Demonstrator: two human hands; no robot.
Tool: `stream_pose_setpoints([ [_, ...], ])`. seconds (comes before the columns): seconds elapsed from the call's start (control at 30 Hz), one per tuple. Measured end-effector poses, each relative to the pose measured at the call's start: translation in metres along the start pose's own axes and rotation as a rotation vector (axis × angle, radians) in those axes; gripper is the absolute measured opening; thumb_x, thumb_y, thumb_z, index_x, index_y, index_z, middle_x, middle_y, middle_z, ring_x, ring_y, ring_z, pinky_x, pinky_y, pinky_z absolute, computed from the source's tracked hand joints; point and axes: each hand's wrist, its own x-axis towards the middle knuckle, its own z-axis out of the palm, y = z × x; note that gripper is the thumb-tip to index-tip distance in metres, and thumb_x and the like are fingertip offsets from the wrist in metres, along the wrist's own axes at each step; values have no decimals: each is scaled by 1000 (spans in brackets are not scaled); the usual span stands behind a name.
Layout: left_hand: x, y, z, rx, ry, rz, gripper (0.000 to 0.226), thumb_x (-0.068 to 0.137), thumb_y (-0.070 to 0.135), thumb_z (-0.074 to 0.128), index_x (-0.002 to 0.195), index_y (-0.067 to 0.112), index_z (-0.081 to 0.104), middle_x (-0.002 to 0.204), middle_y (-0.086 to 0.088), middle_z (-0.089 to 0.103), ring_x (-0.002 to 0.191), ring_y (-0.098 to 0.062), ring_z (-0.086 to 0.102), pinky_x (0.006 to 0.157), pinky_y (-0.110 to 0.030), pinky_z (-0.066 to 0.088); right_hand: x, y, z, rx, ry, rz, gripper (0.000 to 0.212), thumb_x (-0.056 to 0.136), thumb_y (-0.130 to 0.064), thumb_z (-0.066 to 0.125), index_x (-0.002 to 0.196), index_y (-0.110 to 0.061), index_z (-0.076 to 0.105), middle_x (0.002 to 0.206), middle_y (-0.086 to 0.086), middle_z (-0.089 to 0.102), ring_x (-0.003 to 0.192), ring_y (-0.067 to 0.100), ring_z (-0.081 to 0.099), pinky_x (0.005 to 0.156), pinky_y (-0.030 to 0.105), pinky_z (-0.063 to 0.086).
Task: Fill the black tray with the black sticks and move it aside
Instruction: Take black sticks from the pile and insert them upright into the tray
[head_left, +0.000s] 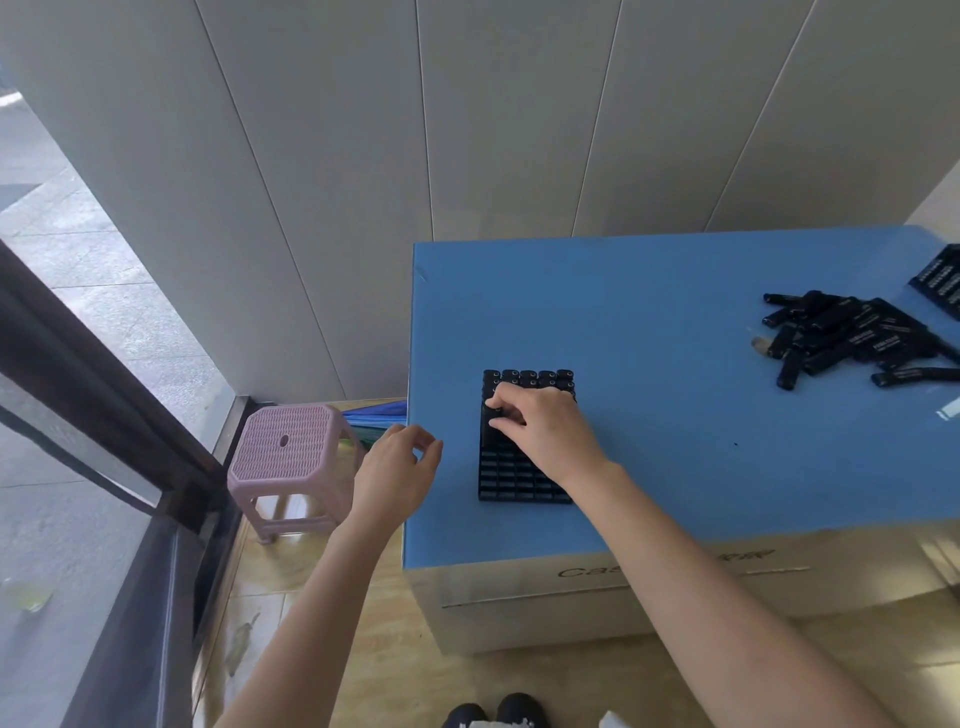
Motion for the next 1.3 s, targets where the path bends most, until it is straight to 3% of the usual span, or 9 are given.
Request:
stream_pose_setpoints([
  [0.33,-7,4,-4,23,-30,29,29,96,32,46,110,13,62,116,-1,58,85,-10,54,73,-24,37,-4,1,8,30,19,76,14,82,-15,68,95,-12,67,87,2,73,82,21,67,81,37,52],
  [0.47,-11,8,-5,5,-20,49,26,95,32,47,108,15,62,112,3,62,82,-10,56,72,-25,39,-7,-4,2,-79,36,57,22,88,-19,60,108,-18,68,97,-2,68,85,17,61,68,25,44],
  [0.6,-19,31,-8,-38,5,133,21,95,31,47,100,18,62,89,10,64,77,-14,60,66,-27,42,-27,3,-7,-83,99,99,25,89,-21,58,113,-21,67,101,-5,61,78,8,49,63,24,40],
  [0.73,-28,76,1,-102,-3,239,16,93,28,50,90,19,63,72,7,63,69,-19,59,65,-31,45,-56,29,-36,-45,133,217,23,89,-21,58,109,-22,67,97,-6,63,86,11,57,67,25,45],
  [0.93,-40,152,55,-90,-87,336,19,94,26,49,95,14,63,79,8,63,73,-20,61,66,-32,47,-113,99,-98,-70,167,420,20,91,-22,55,104,-26,69,94,-7,66,88,12,61,70,34,52],
  [1.3,-91,306,210,-145,-174,341,17,93,29,49,94,18,62,80,15,58,71,-15,55,65,-26,40,-239,245,-228,-140,210,579,20,88,-21,55,102,-27,69,94,-9,67,87,12,63,71,28,46],
])
